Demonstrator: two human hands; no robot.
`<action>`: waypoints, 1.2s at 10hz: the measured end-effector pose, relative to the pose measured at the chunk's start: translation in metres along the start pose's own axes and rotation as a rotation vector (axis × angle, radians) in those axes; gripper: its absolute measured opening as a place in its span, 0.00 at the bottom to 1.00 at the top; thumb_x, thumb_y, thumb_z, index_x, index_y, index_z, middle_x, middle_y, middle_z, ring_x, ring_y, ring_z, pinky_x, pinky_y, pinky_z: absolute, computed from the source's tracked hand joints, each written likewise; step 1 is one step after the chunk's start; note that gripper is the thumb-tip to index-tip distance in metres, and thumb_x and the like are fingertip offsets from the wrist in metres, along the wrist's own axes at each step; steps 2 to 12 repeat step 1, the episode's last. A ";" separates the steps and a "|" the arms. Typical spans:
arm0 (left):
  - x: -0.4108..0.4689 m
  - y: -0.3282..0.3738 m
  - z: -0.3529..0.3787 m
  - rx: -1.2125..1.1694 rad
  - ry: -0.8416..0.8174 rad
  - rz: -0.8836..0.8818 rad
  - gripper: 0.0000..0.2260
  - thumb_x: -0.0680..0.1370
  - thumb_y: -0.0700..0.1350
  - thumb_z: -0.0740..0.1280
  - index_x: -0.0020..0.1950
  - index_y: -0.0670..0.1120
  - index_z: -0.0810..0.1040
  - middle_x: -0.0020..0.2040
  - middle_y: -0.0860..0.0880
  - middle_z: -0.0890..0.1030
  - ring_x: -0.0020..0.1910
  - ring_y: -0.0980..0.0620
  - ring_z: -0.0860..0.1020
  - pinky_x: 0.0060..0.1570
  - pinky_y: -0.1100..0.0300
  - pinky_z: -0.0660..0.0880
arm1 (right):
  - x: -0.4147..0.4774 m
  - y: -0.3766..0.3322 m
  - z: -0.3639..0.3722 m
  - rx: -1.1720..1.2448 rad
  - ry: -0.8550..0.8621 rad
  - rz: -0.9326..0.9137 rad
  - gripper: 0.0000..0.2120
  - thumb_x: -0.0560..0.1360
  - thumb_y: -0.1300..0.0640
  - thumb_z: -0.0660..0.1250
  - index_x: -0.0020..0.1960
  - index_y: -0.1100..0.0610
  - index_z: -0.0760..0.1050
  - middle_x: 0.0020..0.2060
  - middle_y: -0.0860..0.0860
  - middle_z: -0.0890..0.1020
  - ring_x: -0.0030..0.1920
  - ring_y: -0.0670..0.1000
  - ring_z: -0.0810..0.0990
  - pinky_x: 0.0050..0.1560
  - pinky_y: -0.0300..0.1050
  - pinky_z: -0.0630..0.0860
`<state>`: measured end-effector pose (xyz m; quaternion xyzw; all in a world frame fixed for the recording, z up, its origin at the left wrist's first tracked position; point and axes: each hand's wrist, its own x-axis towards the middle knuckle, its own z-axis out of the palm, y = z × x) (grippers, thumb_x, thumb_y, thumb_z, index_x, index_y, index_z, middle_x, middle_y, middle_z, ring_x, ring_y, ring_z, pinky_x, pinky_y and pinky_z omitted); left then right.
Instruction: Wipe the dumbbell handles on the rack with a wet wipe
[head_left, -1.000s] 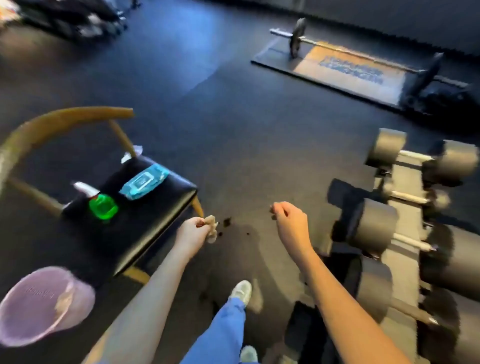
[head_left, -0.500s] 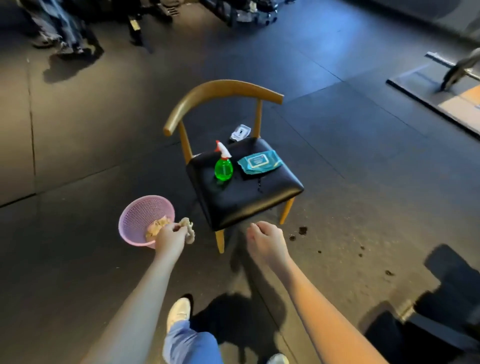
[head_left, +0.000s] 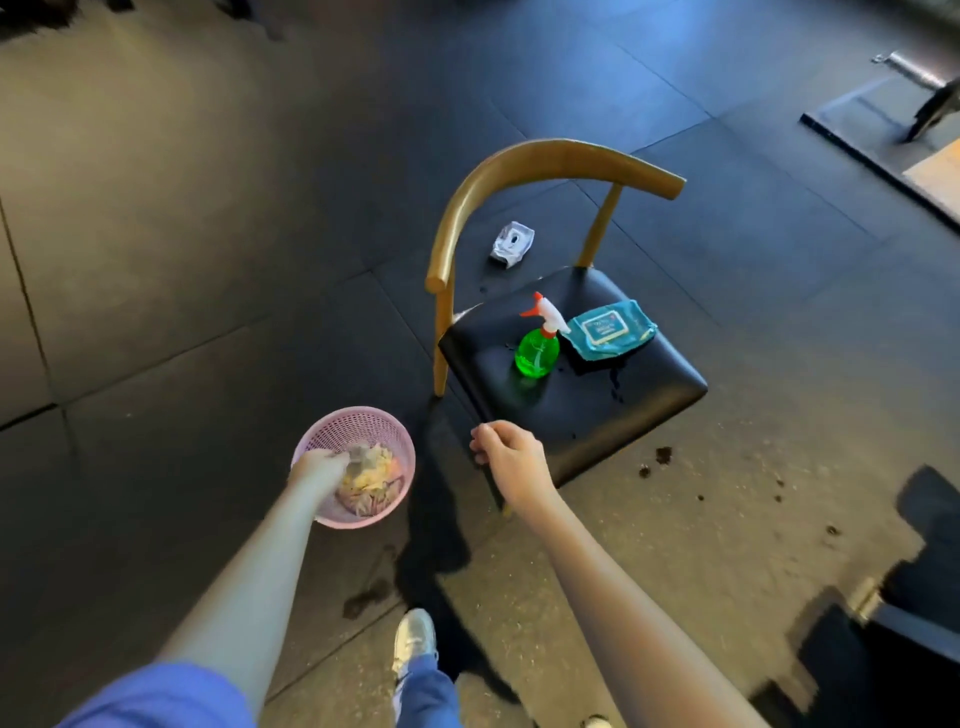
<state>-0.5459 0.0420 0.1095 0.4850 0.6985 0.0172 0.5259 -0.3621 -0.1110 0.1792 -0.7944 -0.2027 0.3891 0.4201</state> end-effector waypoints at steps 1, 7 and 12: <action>0.007 0.017 -0.002 0.036 -0.076 0.043 0.12 0.80 0.46 0.62 0.58 0.40 0.77 0.52 0.42 0.81 0.52 0.42 0.80 0.60 0.45 0.74 | 0.008 -0.020 0.010 0.076 0.002 0.024 0.14 0.80 0.54 0.60 0.40 0.58 0.79 0.37 0.53 0.82 0.38 0.50 0.78 0.43 0.48 0.76; 0.007 0.017 -0.002 0.036 -0.076 0.043 0.12 0.80 0.46 0.62 0.58 0.40 0.77 0.52 0.42 0.81 0.52 0.42 0.80 0.60 0.45 0.74 | 0.008 -0.020 0.010 0.076 0.002 0.024 0.14 0.80 0.54 0.60 0.40 0.58 0.79 0.37 0.53 0.82 0.38 0.50 0.78 0.43 0.48 0.76; 0.007 0.017 -0.002 0.036 -0.076 0.043 0.12 0.80 0.46 0.62 0.58 0.40 0.77 0.52 0.42 0.81 0.52 0.42 0.80 0.60 0.45 0.74 | 0.008 -0.020 0.010 0.076 0.002 0.024 0.14 0.80 0.54 0.60 0.40 0.58 0.79 0.37 0.53 0.82 0.38 0.50 0.78 0.43 0.48 0.76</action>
